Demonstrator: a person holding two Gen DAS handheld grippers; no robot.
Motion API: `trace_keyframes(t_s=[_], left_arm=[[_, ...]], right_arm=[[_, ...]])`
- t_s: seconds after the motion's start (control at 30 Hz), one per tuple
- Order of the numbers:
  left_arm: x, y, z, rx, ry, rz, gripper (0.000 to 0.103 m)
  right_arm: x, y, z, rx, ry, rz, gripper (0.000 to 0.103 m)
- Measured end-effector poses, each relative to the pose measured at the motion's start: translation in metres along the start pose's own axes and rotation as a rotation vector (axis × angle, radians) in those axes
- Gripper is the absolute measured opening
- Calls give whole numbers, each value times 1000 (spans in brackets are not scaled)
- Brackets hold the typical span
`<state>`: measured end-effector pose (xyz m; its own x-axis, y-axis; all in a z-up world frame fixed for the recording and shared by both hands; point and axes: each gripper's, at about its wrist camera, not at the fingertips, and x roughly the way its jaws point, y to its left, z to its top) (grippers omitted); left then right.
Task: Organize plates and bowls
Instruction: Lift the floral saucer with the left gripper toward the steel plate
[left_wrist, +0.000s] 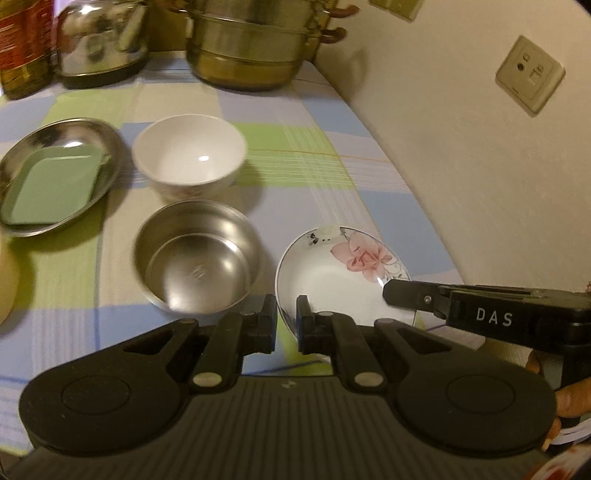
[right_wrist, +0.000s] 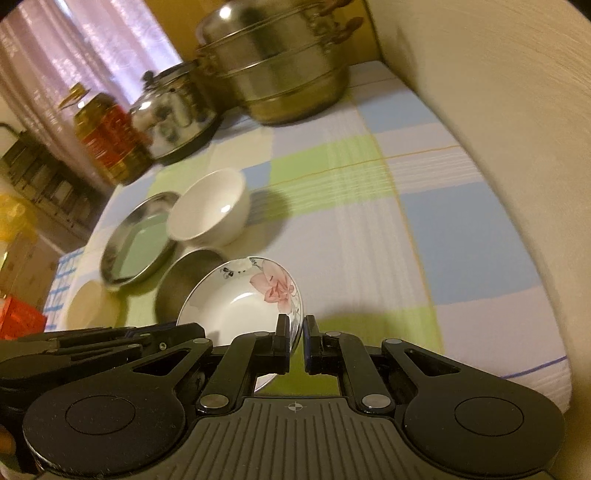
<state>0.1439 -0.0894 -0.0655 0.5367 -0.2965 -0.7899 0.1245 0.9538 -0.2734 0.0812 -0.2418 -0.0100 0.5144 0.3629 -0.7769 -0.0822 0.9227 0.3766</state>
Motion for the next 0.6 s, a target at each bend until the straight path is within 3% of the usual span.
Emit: trace_keyframes(t_s=[0.6], left_arm=[[-68, 101, -11, -131, -68, 117, 9]], right_arm=[[44, 113, -13, -159, 68, 126, 8]])
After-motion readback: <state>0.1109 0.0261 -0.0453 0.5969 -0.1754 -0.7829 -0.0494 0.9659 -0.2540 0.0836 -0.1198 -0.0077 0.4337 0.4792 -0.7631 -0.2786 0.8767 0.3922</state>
